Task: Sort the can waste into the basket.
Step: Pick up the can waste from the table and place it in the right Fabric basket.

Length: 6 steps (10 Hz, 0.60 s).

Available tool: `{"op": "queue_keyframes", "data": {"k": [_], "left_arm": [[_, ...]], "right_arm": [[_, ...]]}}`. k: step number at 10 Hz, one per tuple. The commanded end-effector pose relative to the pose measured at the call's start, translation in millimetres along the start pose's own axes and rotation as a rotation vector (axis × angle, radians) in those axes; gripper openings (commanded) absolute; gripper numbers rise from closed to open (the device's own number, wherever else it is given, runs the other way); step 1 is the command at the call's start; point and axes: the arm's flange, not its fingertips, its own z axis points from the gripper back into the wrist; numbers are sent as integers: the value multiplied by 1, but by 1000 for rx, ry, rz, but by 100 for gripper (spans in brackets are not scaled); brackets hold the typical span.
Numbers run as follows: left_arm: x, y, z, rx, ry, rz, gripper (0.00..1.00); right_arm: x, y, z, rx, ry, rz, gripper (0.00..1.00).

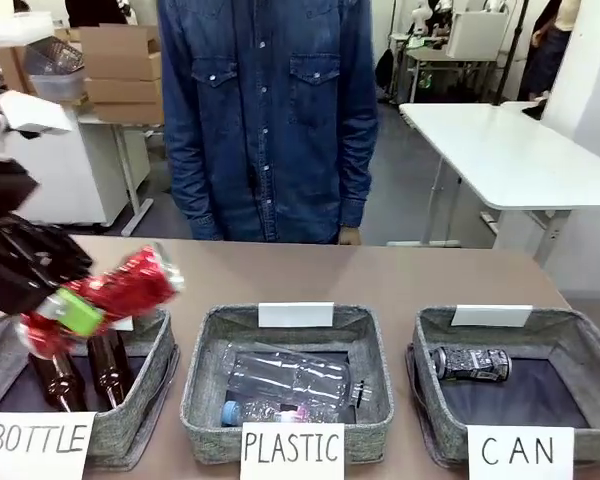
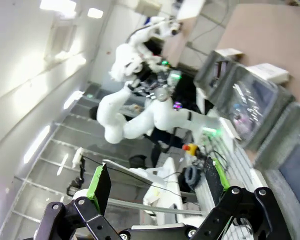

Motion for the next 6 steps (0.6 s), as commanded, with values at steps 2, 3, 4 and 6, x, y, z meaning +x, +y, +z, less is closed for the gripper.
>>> {"op": "queue_keyframes", "data": {"k": [2, 3, 4, 6], "left_arm": [[67, 14, -88, -44, -137, -87, 41], [81, 11, -127, -48, -207, -116, 41], [89, 16, -163, 32, -277, -156, 41], [78, 0, -133, -20, -190, -81, 41]], "right_arm": [[-88, 29, 101, -158, 134, -3, 100], [-110, 34, 113, -228, 186, 11, 100], [-114, 37, 115, -243, 143, 36, 100], [-99, 8, 83, -175, 64, -27, 100]]}}
